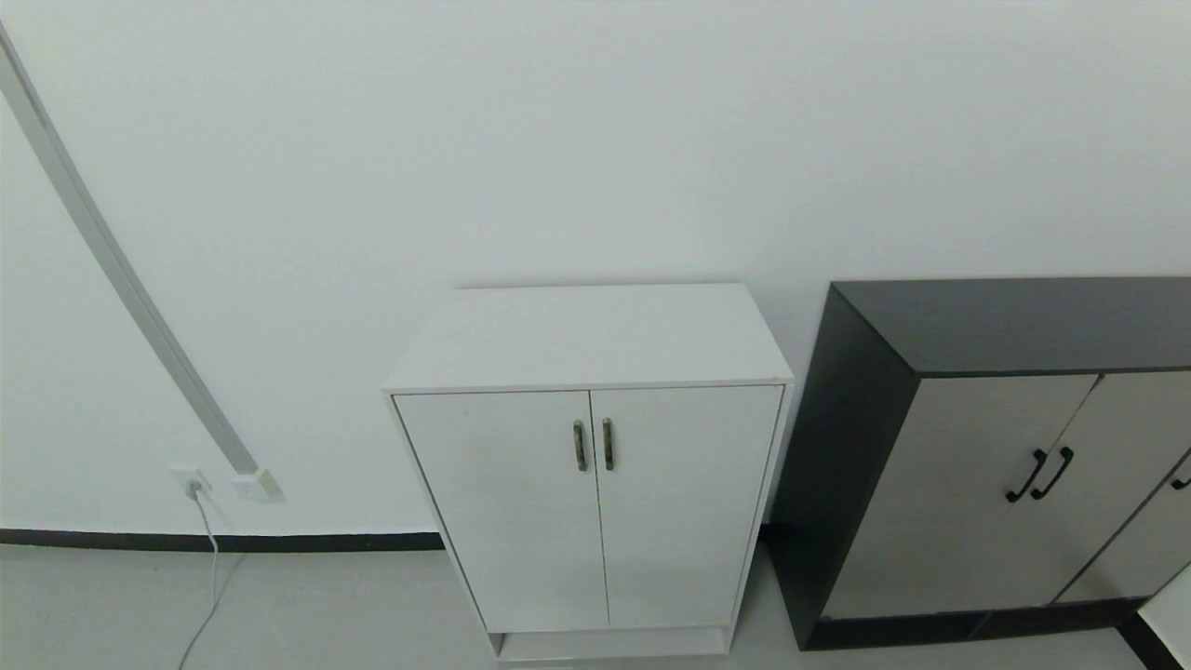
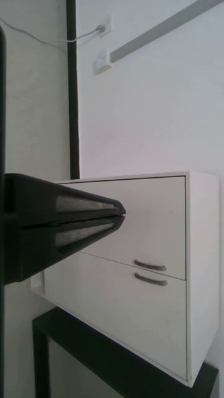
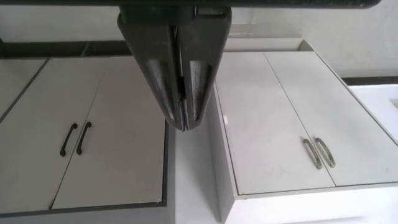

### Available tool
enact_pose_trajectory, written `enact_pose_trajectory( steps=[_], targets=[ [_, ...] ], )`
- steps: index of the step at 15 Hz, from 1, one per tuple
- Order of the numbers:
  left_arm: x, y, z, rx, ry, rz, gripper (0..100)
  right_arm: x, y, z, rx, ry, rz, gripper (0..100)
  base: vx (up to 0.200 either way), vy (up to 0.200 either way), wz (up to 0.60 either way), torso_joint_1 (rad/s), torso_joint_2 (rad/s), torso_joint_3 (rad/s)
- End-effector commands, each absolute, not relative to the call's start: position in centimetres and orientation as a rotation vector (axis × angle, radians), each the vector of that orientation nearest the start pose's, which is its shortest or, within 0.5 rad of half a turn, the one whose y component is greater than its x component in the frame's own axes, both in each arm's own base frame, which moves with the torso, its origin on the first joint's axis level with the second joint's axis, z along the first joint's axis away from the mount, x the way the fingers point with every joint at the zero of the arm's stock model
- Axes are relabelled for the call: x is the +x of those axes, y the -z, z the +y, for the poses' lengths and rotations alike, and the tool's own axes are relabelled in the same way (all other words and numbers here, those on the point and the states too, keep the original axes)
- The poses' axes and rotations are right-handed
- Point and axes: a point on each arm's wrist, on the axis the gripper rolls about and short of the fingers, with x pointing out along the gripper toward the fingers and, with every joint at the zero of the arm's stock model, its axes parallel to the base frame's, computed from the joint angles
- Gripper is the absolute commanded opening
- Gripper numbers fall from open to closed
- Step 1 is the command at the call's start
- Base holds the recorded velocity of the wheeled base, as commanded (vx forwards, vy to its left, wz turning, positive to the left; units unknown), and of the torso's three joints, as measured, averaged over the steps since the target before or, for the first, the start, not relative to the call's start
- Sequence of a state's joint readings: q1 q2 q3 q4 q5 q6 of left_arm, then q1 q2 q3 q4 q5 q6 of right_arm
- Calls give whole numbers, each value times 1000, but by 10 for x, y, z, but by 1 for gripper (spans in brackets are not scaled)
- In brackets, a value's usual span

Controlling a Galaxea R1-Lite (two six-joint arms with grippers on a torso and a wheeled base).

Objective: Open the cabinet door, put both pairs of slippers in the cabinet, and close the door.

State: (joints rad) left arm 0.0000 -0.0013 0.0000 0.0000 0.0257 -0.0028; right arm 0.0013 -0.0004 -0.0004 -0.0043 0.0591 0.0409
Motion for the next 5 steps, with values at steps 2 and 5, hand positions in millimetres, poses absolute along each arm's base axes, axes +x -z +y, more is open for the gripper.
enact_pose_trajectory(
  steps=[2,5],
  targets=[
    [-23,-75,1,-3,-26,0,0,-23,-76,1,41,-61,-3,0,0,0,0,0,0,0],
    [-23,-75,1,-3,-26,0,0,-23,-76,1,40,-60,-3,0,0,0,0,0,0,0]
  ],
)
